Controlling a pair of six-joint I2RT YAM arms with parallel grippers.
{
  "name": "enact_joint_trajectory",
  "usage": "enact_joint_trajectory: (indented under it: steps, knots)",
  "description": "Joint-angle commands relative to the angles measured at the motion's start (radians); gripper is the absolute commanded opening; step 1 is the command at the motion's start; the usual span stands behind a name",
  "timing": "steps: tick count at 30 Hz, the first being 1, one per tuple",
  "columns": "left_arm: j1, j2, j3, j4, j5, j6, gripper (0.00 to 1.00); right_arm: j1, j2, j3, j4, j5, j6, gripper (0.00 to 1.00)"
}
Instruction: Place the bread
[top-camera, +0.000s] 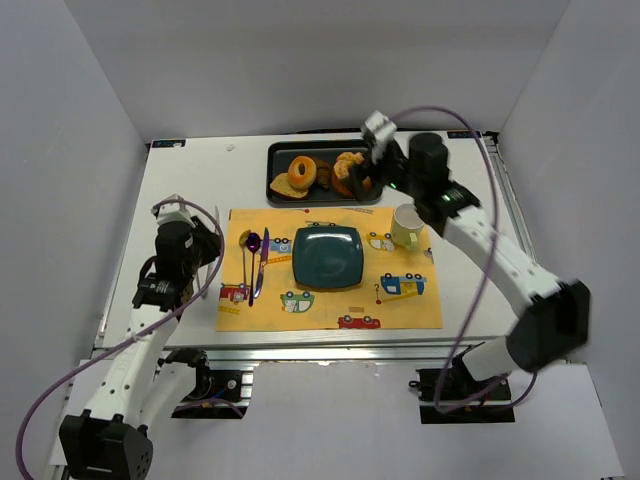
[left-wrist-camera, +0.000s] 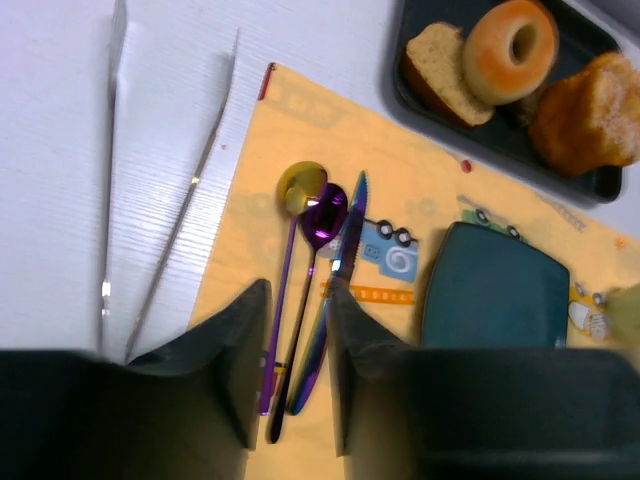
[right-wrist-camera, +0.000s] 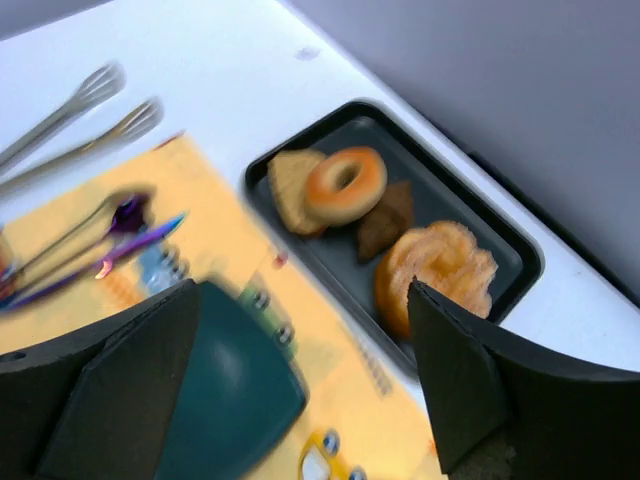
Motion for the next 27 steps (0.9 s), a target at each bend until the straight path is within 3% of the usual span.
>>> enact_joint_trajectory:
  steps: [1,2,3,4,6,7,13,22,26,27]
  knots:
    - [0.006,0.056,0.07,-0.066,-0.073,-0.002,0.63,-0.09,-0.186,-0.268,-0.042,-0.47,-0.3,0.82]
    - [0.009,0.108,0.084,-0.101,-0.079,-0.001,0.81,-0.116,-0.228,-0.328,-0.054,-0.657,-0.404,0.71]
    - [0.011,0.134,0.095,-0.118,-0.084,0.001,0.89,-0.119,-0.269,-0.397,-0.085,-0.692,-0.455,0.7]
    - [0.012,0.189,0.113,-0.149,-0.089,-0.001,0.94,-0.119,-0.271,-0.407,-0.125,-0.726,-0.475,0.61]
    - [0.012,0.243,0.132,-0.174,-0.095,0.01,0.98,-0.135,-0.265,-0.416,-0.212,-0.829,-0.51,0.61]
    - [0.014,0.307,0.156,-0.207,-0.112,0.034,0.98,-0.136,-0.274,-0.443,-0.188,-0.818,-0.429,0.89]
    - [0.029,0.445,0.198,-0.257,-0.156,0.134,0.98,-0.142,-0.291,-0.465,-0.191,-0.785,-0.431,0.89]
    - [0.101,0.651,0.244,-0.172,-0.139,0.291,0.95,-0.173,-0.292,-0.483,-0.189,-0.783,-0.448,0.86]
    - [0.153,0.711,0.248,-0.12,-0.081,0.386,0.89,-0.187,-0.295,-0.485,-0.188,-0.775,-0.448,0.86]
    - [0.187,0.743,0.248,-0.1,-0.01,0.43,0.83,-0.191,-0.294,-0.483,-0.189,-0.777,-0.446,0.86]
